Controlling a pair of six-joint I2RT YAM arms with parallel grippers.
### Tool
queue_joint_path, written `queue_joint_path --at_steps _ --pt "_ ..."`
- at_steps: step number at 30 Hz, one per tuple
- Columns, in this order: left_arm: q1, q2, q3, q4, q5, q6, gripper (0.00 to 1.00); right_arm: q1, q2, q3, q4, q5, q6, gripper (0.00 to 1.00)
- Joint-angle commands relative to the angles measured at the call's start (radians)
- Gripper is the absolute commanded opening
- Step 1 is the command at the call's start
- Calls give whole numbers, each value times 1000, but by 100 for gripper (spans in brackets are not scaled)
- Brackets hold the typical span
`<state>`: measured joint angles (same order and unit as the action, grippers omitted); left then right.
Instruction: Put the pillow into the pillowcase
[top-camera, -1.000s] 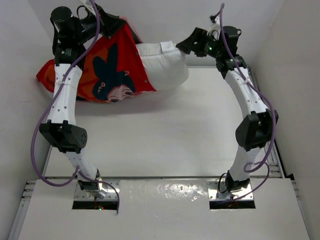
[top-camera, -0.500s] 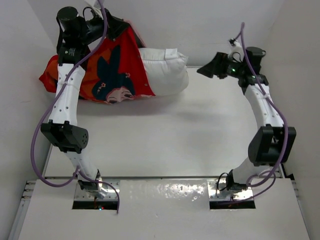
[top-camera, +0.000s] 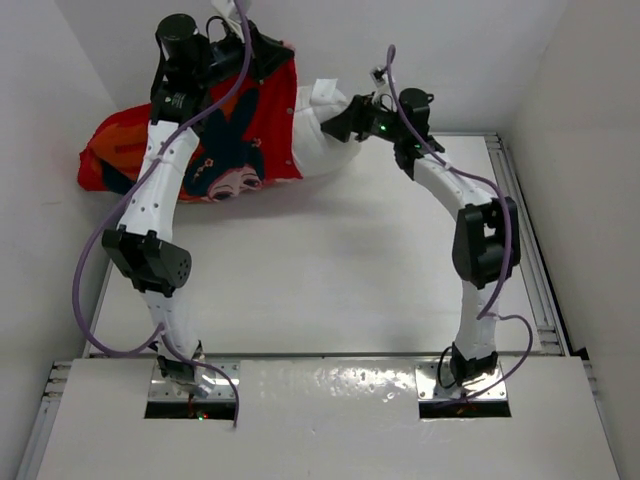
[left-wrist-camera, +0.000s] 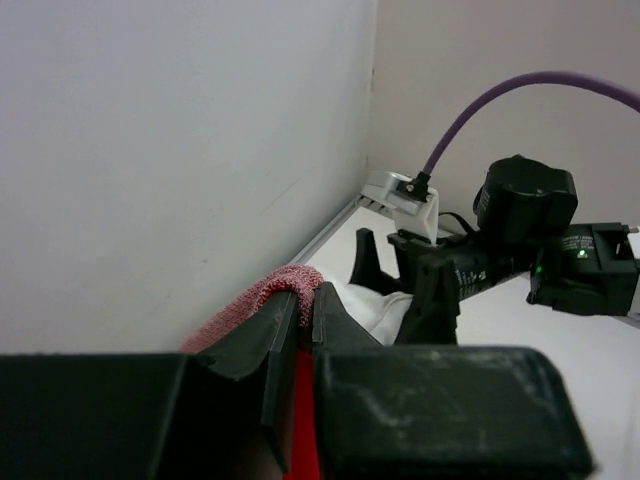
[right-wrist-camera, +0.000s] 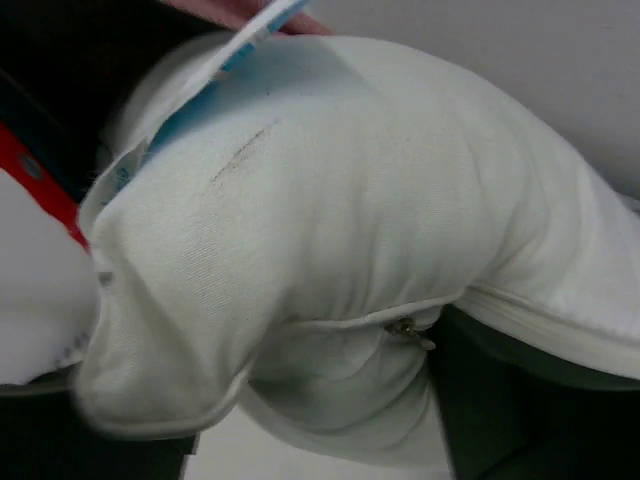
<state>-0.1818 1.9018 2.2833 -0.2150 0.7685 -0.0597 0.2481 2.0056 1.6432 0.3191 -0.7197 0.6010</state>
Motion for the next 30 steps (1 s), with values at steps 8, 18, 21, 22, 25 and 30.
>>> queue_joint_path --at_steps 8,18,21,22,25,30 --pt "-168 51 136 396 113 -100 0 198 -111 178 262 146 -6 0" --pt "-217 95 291 675 141 -391 0 166 -84 258 -33 333 50 0" --pt "-214 82 321 690 112 -400 0 166 45 421 -260 426 -20 0" --pt "-216 79 330 701 103 -399 0 190 100 452 -312 451 -56 0" --pt "-211 79 349 703 63 -391 0 224 162 463 -391 480 -84 0" --pt "-188 85 369 599 -9 -329 0 275 144 386 -440 491 -211 0"
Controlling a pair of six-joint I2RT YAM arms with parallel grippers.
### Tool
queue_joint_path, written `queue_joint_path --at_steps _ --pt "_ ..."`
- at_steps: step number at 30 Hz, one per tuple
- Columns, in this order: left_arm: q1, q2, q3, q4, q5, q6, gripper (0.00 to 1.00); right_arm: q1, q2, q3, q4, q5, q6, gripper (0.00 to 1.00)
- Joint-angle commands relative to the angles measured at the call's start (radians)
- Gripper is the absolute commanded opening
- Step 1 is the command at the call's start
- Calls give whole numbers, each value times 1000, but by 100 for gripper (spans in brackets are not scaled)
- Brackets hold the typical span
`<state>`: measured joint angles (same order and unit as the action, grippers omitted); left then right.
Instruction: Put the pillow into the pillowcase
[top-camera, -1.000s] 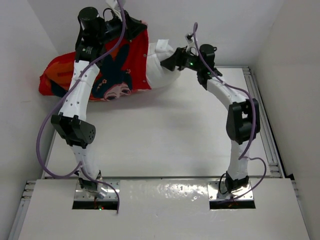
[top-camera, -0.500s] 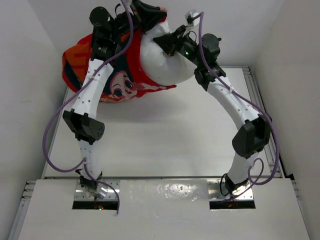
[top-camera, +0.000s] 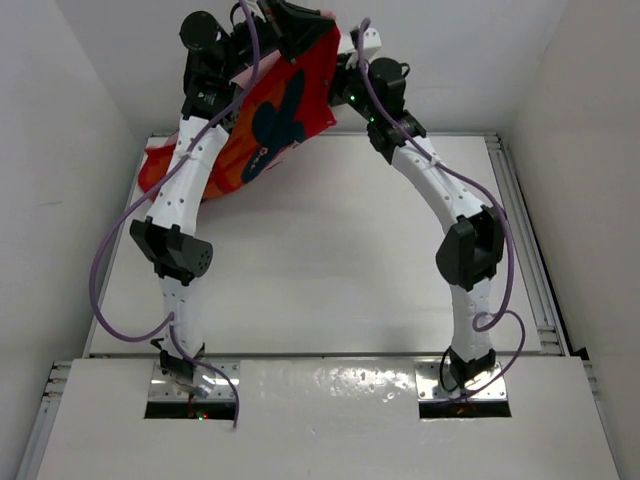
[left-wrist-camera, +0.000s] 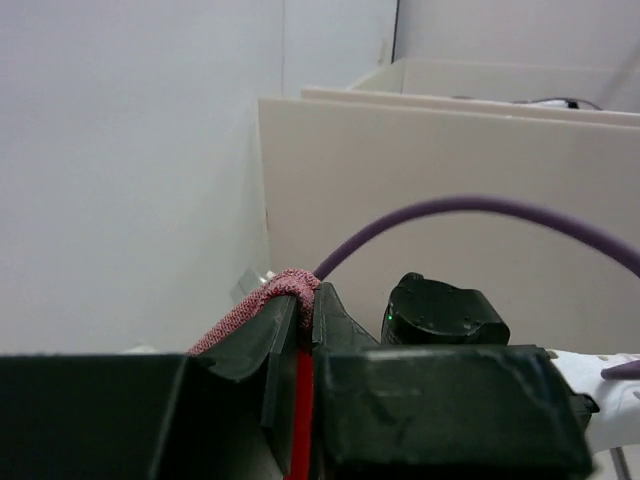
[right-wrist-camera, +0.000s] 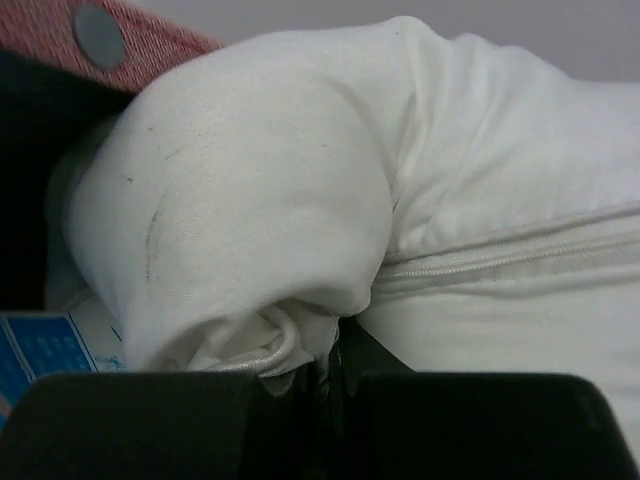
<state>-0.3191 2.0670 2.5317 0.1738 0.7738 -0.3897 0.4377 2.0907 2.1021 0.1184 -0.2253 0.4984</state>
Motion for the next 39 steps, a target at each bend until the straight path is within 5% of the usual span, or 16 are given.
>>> queue_joint_path --at_steps 1,3,4,6,7,9,15,20,23,24,27,28,31,35,39 --pt "-29 -84 122 182 -46 11 0 84 37 -117 -237 -22 -132 3" --pt "3 -93 113 110 -89 41 0 58 -62 -166 -206 -46 -175 17" --pt "35 -97 99 80 -146 60 0 36 -130 -206 -185 -101 -176 43" --pt "61 -117 76 1 -209 142 0 -40 -190 -223 -180 -169 -146 64" --pt "83 -122 69 -20 -269 167 0 -74 -220 -238 -178 -213 -123 83" --pt "110 -139 47 -59 -324 212 0 -169 -306 -261 -152 -250 -43 99" --pt "161 -160 38 -71 -352 262 0 -433 -488 -571 165 -463 293 99" --pt "184 -169 56 -40 -338 249 0 -502 -558 -783 250 -520 164 93" --pt "189 -177 71 -13 -321 227 0 -491 -546 -904 161 -516 -72 52" --pt "189 -180 78 -5 -312 221 0 -488 -528 -936 146 -473 -93 30" --pt "190 -186 94 24 -295 198 0 -452 -419 -935 185 -491 -74 40" --pt "190 -192 95 41 -288 187 0 -408 -373 -942 299 -505 -36 55" --pt "189 -203 95 58 -275 166 0 -358 -273 -984 684 -467 49 73" --pt "189 -226 95 59 -263 155 0 -294 -43 -831 995 -468 310 78" --pt "183 -245 90 30 -254 163 0 -232 138 -532 959 -488 332 79"
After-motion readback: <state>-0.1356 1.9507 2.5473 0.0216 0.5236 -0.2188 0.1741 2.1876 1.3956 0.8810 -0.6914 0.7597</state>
